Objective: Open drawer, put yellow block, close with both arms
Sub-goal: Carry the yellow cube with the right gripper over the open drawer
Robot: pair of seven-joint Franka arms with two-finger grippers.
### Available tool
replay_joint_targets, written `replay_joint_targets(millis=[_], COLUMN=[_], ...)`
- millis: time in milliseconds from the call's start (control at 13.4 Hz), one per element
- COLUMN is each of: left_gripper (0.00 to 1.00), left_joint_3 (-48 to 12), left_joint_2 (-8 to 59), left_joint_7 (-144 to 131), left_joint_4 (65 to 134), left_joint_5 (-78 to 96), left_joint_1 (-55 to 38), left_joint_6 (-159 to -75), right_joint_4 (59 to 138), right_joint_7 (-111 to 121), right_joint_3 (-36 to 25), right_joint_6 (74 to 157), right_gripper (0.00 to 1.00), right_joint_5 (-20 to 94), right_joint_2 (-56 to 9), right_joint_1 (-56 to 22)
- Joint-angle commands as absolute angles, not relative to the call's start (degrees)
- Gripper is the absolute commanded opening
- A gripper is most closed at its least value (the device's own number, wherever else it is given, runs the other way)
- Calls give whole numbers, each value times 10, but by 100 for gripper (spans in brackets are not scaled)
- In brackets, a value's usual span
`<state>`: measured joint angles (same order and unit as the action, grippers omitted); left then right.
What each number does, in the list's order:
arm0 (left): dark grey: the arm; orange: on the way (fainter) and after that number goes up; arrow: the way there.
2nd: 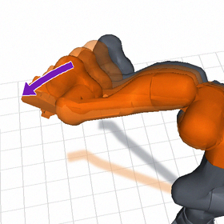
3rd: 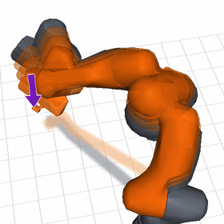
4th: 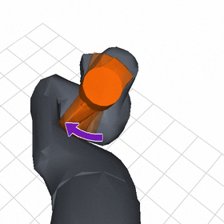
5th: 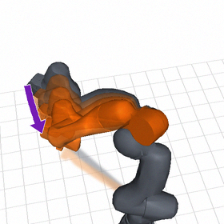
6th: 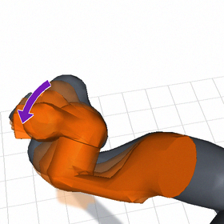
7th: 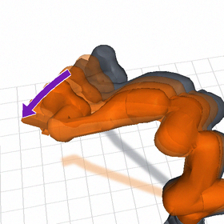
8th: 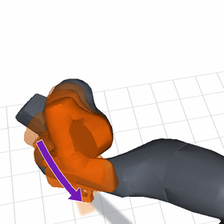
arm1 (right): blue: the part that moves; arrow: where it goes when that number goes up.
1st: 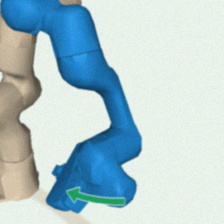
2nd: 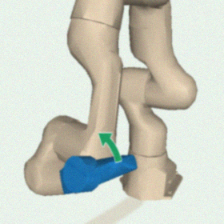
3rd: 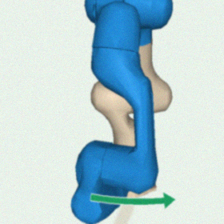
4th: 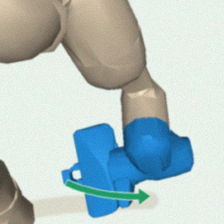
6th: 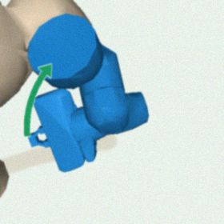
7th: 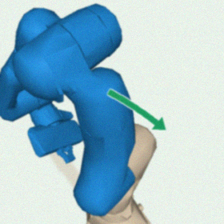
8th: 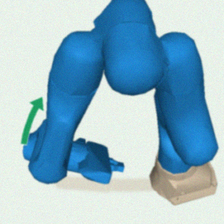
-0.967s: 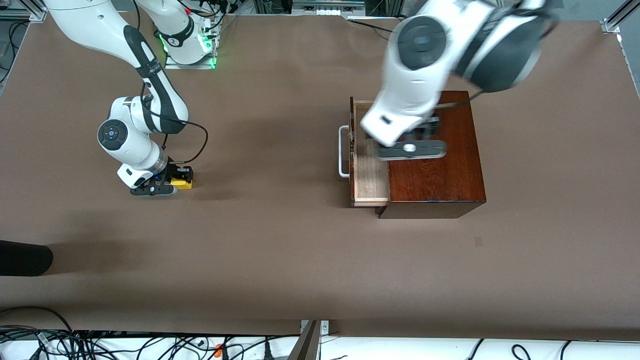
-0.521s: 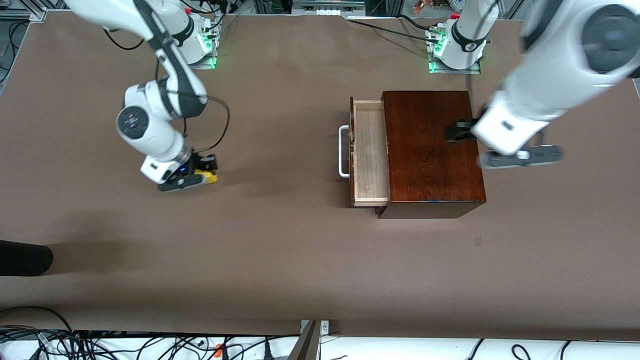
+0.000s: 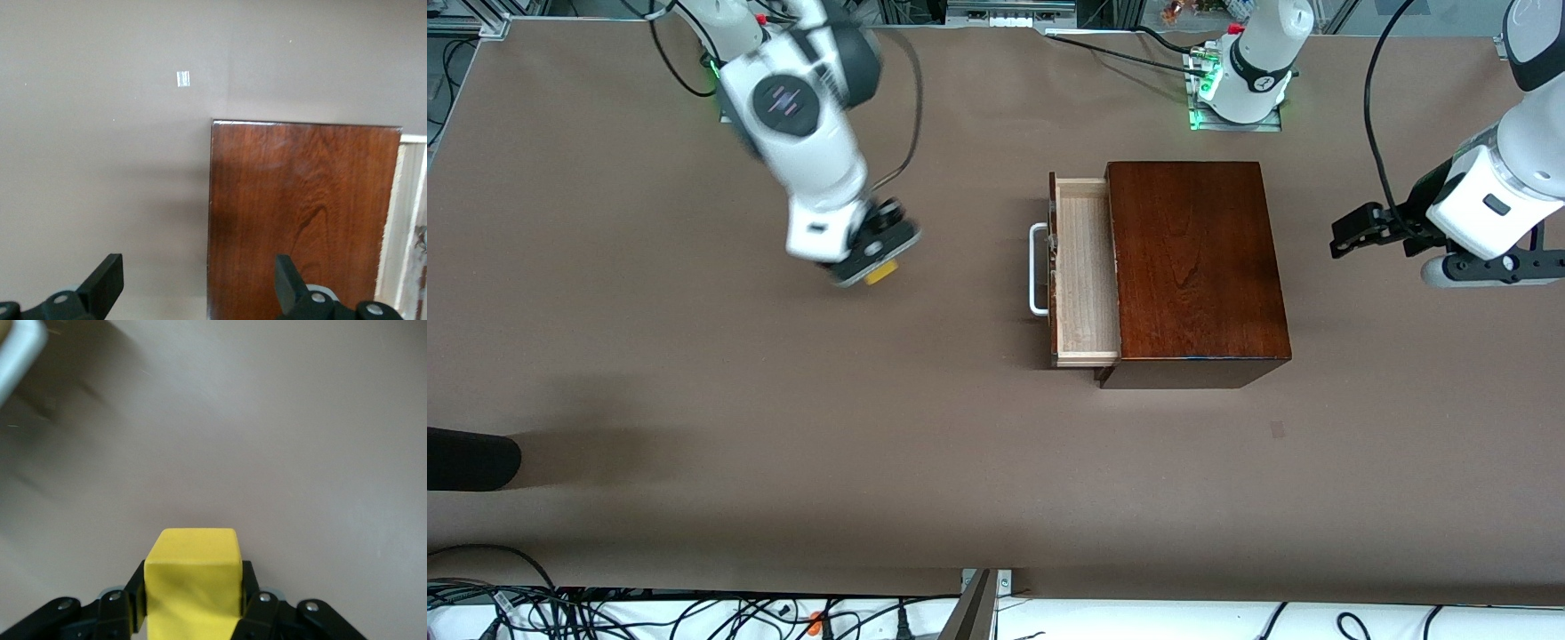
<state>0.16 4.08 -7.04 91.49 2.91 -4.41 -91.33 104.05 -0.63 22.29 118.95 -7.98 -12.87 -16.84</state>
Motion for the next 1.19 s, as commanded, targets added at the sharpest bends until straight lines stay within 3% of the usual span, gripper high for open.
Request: replay_joint_targets(millis=[0,223,372,1116], left_gripper=[100,100,100,100], left_joint_3=[-6,-8,-11,-28], left_joint_2=[14,14,14,35], left_joint_7=[-45,-45,-45,-53], left_joint_4=[951,936,933,896], left_joint_5=[-1,1,1,-2], left_joint_1=[-40,-47,-48,-48], left_joint_6=[-936,-935,-935,-918], right_joint_4=[950,778,700,629], right_joint_7=[11,51,82,201], right_joint_3=[221,221,220,218], right_joint_6=[1147,1031,1027,1115], right_gripper=[15,15,15,13], right_joint_5=[-134,-166,-170,-215], right_joint_2=[-173,-280,-334,-413], right_joint_1=[-254,-353,-386,-440])
